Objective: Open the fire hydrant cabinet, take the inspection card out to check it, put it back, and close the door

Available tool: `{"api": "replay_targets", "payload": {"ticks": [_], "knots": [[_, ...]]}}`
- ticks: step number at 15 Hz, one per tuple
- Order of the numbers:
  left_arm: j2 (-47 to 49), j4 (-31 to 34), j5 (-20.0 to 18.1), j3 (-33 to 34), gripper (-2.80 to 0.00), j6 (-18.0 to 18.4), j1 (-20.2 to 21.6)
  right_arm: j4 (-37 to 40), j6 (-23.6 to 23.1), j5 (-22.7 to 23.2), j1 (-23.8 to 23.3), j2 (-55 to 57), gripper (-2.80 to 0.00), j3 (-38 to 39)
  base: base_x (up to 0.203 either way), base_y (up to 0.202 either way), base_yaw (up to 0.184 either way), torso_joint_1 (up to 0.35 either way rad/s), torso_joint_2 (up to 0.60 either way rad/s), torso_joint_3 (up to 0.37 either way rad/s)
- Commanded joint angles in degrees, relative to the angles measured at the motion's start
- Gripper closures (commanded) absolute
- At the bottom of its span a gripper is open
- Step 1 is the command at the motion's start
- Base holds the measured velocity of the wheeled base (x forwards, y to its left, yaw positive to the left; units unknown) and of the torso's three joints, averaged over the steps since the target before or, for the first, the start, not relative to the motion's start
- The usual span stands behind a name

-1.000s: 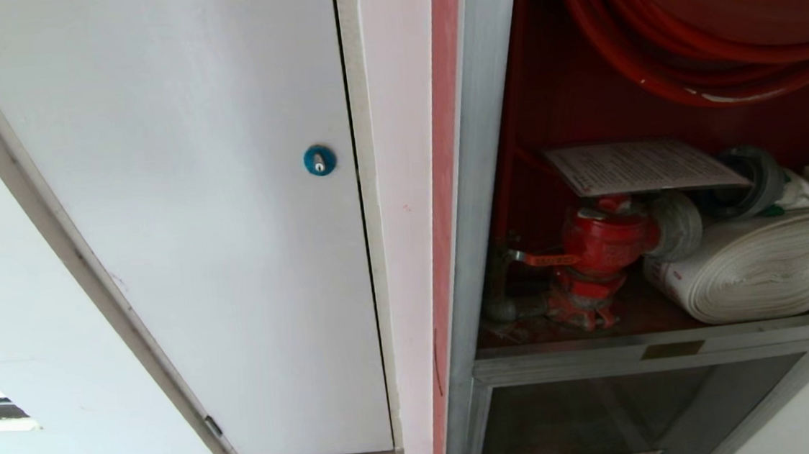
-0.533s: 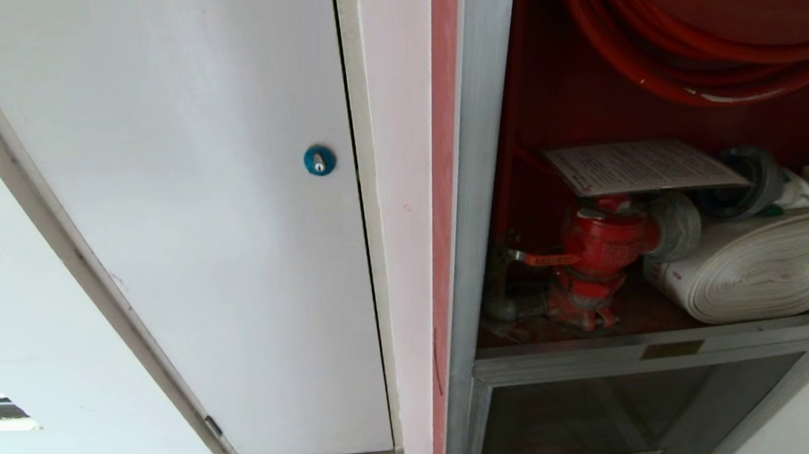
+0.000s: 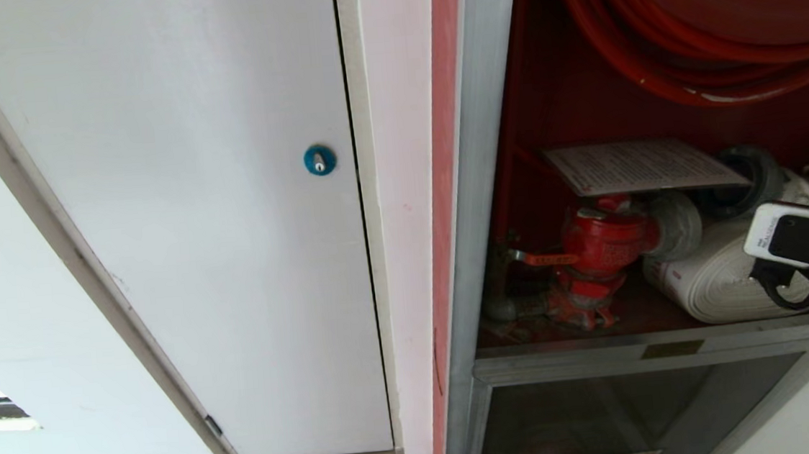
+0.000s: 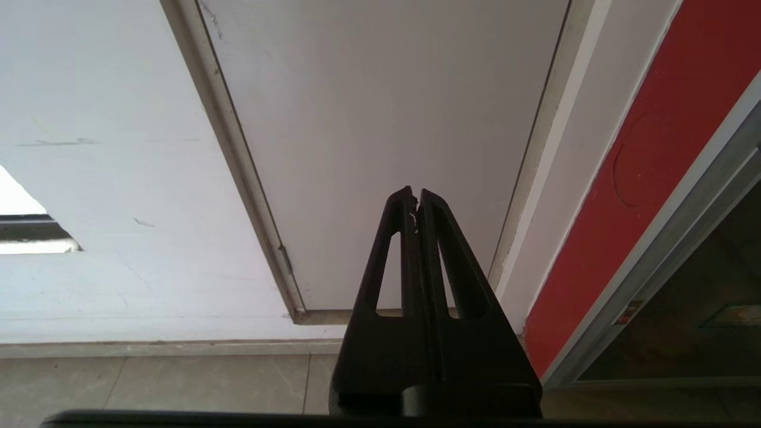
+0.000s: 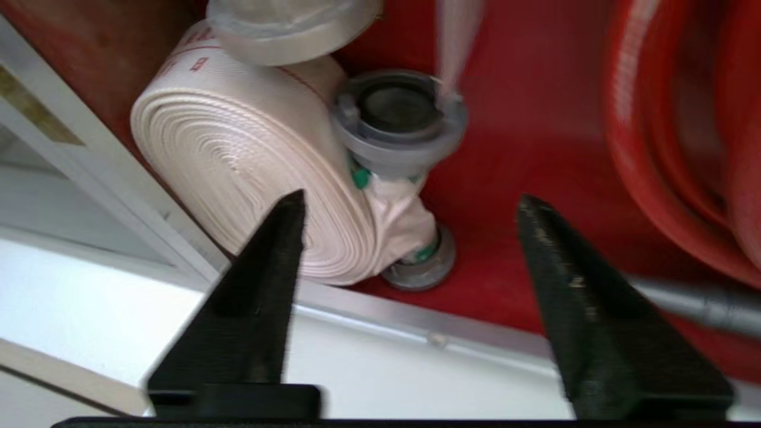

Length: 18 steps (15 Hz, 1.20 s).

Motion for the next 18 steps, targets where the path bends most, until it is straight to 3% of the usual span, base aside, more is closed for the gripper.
{"api": "replay_targets", "payload": {"ticks": [1,5,18], "knots": [[0.05,0.01,-0.01,0.00,0.00,0.00,0.02,-1.17,-0.87,-0.11,-0.03,3.52,-2.80,-0.16,0.000,0.000,0.000,0.000,0.00,0.000],[0.05,0.01,-0.01,0.00,0.00,0.00,0.02,-8.05,-3.14,-0.11,-0.06,9.45,-2.80,-1.81,0.000,0.000,0.000,0.000,0.00,0.000],[0.05,0.01,-0.01,0.00,0.00,0.04,0.02,-13.35,-3.43,0.24,-1.80,20.90,-2.80,-12.72,0.000,0.000,0.000,0.000,0.00,0.000]]}}
